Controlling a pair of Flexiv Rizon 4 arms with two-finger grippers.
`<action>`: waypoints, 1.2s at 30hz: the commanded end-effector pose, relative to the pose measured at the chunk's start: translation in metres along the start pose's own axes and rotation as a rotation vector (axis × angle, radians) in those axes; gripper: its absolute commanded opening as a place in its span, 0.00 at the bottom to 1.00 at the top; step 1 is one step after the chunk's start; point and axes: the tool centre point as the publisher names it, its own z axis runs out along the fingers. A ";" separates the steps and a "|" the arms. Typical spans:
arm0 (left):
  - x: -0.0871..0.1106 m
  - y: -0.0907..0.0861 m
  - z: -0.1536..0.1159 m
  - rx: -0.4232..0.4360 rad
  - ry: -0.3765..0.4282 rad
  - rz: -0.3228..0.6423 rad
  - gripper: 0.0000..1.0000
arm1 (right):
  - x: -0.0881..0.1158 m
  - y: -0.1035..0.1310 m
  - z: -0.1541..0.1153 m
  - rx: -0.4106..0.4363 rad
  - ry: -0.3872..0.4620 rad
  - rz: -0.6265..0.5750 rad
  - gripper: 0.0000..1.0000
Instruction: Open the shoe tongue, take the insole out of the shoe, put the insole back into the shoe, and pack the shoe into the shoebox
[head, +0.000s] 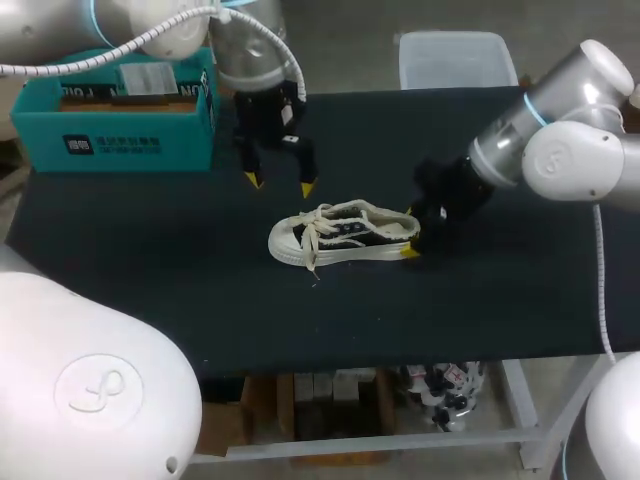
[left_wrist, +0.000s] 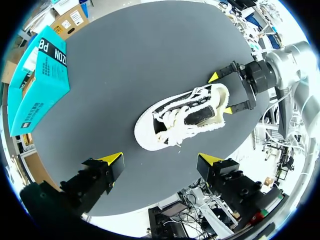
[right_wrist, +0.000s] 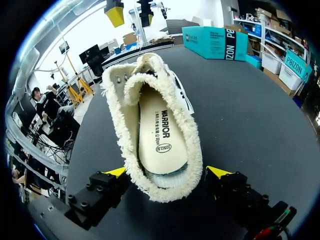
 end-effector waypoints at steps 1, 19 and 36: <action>0.001 -0.003 0.003 -0.005 -0.002 -0.002 1.00 | -0.003 -0.001 0.005 -0.014 0.010 -0.002 1.00; 0.011 -0.012 0.006 -0.002 0.026 -0.030 1.00 | 0.001 -0.004 0.015 -0.061 0.009 -0.009 0.00; 0.058 -0.032 0.023 0.007 -0.092 -0.093 1.00 | 0.007 -0.002 0.019 -0.087 0.009 -0.015 0.00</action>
